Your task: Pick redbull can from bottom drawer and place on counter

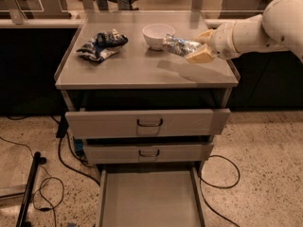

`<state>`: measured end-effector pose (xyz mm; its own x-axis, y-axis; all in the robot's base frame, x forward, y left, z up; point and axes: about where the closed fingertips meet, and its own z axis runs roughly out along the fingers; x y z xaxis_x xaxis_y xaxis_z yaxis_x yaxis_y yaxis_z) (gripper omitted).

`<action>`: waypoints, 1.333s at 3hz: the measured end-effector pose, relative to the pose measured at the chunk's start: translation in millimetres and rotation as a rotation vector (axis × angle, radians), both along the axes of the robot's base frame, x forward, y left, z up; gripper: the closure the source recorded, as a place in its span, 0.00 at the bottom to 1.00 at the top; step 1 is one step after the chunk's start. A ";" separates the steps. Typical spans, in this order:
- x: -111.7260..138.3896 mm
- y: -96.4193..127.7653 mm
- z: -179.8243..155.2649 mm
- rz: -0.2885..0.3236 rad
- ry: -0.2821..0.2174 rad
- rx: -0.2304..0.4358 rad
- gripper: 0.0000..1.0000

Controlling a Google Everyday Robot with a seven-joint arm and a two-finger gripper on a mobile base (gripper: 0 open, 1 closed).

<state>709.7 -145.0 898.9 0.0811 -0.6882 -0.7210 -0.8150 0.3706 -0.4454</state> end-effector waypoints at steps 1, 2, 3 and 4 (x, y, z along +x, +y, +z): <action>10.8 3.0 -6.4 -0.052 0.015 0.020 1.00; 18.1 5.2 -16.7 -0.075 0.035 0.016 1.00; 26.2 5.8 -38.4 -0.079 0.081 -0.021 1.00; 31.5 4.6 -54.2 -0.079 0.118 -0.048 1.00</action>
Offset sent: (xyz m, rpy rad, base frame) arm 0.0259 0.0024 -0.0252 0.0100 0.0547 -0.1108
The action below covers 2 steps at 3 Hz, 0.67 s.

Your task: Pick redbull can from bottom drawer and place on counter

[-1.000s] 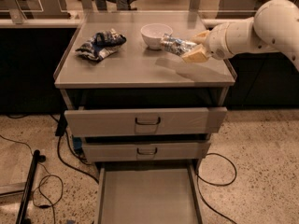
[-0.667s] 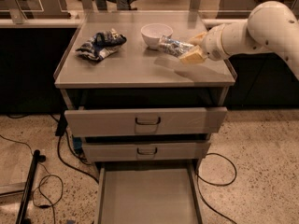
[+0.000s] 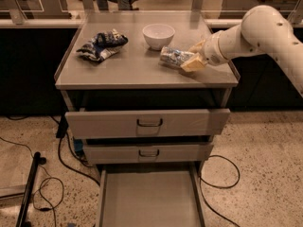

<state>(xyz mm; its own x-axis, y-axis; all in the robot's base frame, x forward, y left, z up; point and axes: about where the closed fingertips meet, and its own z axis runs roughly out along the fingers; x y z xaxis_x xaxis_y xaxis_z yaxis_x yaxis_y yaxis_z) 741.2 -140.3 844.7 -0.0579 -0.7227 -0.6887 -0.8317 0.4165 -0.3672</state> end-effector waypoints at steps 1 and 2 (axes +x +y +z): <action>3.0 -0.8 -9.0 0.001 0.022 -0.018 1.00; 3.3 -0.9 -10.0 0.001 0.025 -0.020 0.86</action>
Offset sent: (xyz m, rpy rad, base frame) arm 0.0032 -0.0009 -0.0094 -0.0192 0.0234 0.0008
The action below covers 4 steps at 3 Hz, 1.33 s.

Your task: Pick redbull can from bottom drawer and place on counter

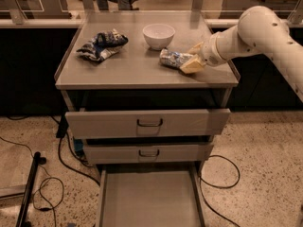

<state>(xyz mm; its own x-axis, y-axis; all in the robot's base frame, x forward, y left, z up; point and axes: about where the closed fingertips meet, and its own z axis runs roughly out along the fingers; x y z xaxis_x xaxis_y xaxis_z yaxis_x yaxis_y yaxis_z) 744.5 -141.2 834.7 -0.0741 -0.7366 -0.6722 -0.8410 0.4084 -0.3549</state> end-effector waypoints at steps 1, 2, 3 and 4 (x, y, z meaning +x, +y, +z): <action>0.0 0.0 0.0 0.000 0.000 0.000 0.62; 0.0 0.1 -0.1 0.000 0.000 0.000 0.38; 0.0 0.1 -0.1 0.000 0.000 0.000 0.16; 0.0 0.2 -0.2 0.000 0.000 0.000 0.00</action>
Offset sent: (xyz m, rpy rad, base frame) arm 0.0000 0.0000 0.0000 0.0000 0.0000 0.0000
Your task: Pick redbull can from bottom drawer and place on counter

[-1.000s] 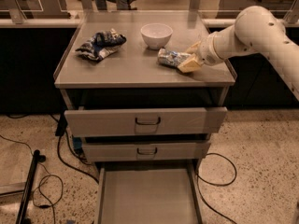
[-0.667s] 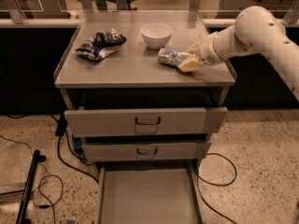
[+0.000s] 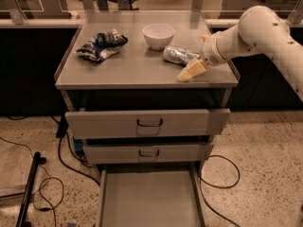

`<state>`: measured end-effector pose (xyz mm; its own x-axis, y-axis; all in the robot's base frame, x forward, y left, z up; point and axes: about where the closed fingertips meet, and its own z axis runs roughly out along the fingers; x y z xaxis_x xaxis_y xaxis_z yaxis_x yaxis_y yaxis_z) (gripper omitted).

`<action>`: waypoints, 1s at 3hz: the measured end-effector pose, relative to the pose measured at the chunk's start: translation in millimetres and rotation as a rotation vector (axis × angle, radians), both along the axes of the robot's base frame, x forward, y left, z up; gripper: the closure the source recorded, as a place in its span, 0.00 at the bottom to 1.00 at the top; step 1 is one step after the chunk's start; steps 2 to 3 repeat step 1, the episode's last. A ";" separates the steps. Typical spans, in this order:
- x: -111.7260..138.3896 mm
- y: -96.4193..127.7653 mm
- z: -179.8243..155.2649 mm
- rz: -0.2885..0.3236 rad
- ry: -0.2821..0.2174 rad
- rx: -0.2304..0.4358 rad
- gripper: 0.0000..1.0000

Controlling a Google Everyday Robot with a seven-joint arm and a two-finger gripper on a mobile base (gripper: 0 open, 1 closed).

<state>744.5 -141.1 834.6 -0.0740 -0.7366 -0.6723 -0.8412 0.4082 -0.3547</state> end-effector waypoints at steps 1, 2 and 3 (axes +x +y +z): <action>0.0 0.0 0.0 0.000 0.000 0.000 0.00; 0.0 0.0 0.0 0.000 0.000 0.000 0.00; 0.0 0.0 0.0 0.000 0.000 0.000 0.00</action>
Offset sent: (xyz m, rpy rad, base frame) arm 0.0000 0.0000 0.0000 0.0000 0.0000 0.0000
